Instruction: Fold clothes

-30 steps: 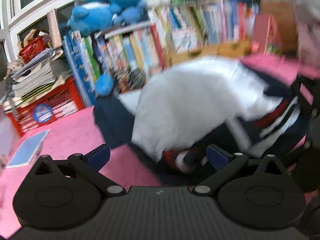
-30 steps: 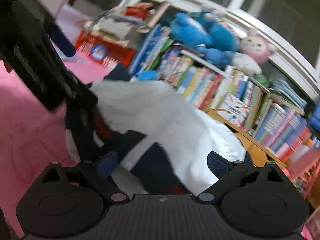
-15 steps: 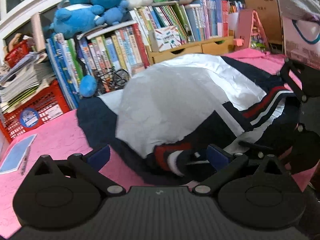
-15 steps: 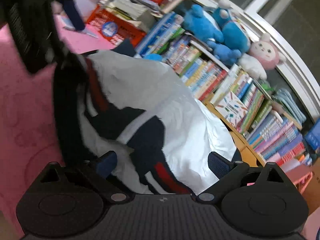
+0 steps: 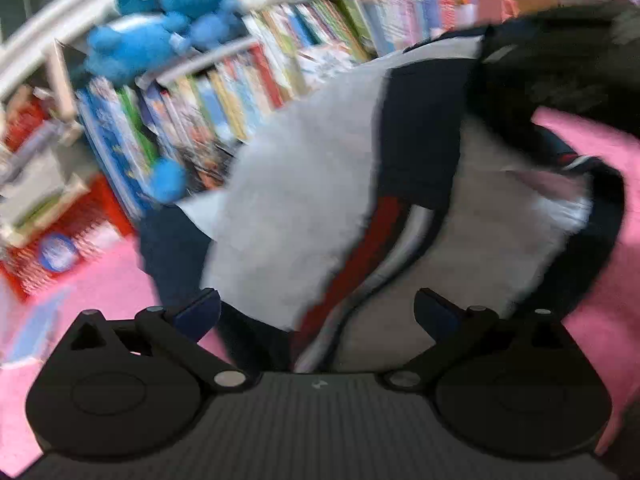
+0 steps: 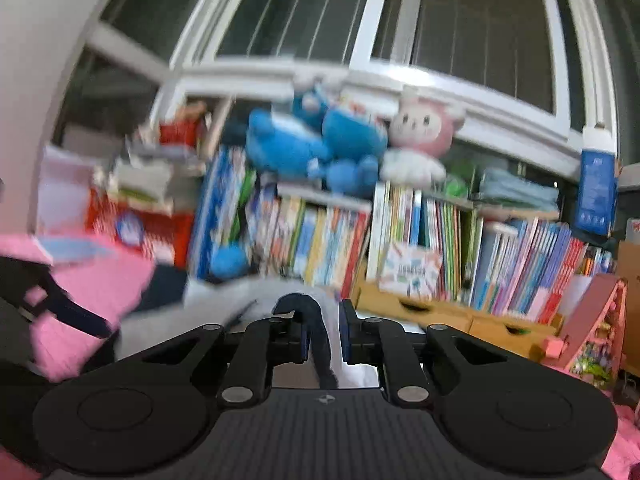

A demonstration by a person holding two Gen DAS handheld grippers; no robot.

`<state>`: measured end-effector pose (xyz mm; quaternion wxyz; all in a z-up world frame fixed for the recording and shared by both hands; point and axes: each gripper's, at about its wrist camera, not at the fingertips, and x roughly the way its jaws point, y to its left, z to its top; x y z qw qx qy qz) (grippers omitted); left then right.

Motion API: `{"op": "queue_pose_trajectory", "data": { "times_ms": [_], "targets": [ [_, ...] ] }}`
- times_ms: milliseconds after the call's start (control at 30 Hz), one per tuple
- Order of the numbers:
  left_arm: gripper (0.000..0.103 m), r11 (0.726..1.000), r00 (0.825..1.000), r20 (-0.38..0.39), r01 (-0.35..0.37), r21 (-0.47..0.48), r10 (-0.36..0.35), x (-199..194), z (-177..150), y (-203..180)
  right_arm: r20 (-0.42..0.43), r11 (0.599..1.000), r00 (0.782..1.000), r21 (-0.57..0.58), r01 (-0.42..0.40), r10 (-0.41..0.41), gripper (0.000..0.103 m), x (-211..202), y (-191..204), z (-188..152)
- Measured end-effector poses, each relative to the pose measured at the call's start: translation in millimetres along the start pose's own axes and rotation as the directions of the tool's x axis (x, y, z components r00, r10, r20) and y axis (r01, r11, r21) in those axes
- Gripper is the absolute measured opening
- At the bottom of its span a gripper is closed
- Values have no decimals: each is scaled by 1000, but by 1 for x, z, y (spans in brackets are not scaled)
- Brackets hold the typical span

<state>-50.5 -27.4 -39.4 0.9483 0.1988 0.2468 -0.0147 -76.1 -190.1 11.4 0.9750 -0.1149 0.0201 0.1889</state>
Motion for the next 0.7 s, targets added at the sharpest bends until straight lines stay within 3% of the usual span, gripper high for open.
{"op": "queue_pose_trajectory", "data": {
  "times_ms": [67, 100, 200, 300, 400, 533, 600, 667, 700],
  "targets": [
    [103, 985, 985, 11, -172, -5, 172, 5, -3, 13, -9, 999, 1000, -27, 20, -20, 17, -8, -7, -2],
    [103, 974, 974, 18, -225, -23, 226, 6, -6, 25, -17, 999, 999, -42, 30, -30, 23, -11, -11, -4],
    [103, 958, 963, 3, -267, -107, 268, 4, -18, 64, -142, 992, 989, -127, 21, -39, 52, -3, -10, -37],
    [103, 947, 954, -24, -301, -115, 300, 0, -27, 79, -248, 963, 967, -270, -9, -61, 54, 9, 14, -76],
    [103, 931, 937, -36, -348, -105, 346, -5, -34, 87, -243, 945, 965, -325, 14, -98, 54, 8, 16, -77],
    [103, 908, 914, 9, -403, -116, 407, -28, -35, 98, -225, 922, 964, -385, 46, -143, 59, 7, 16, -75],
    [103, 888, 893, 33, -442, -129, 449, -43, -35, 106, -198, 903, 946, -399, 160, -255, 59, -3, -2, -70],
    [103, 859, 867, 35, -487, -159, 498, -53, -39, 122, -182, 866, 903, -407, 290, -388, 59, -14, -26, -67],
    [103, 858, 870, 13, -482, -178, 492, -54, -42, 131, -215, 873, 886, -373, 315, -412, 59, -17, -39, -68]
  ]
}}
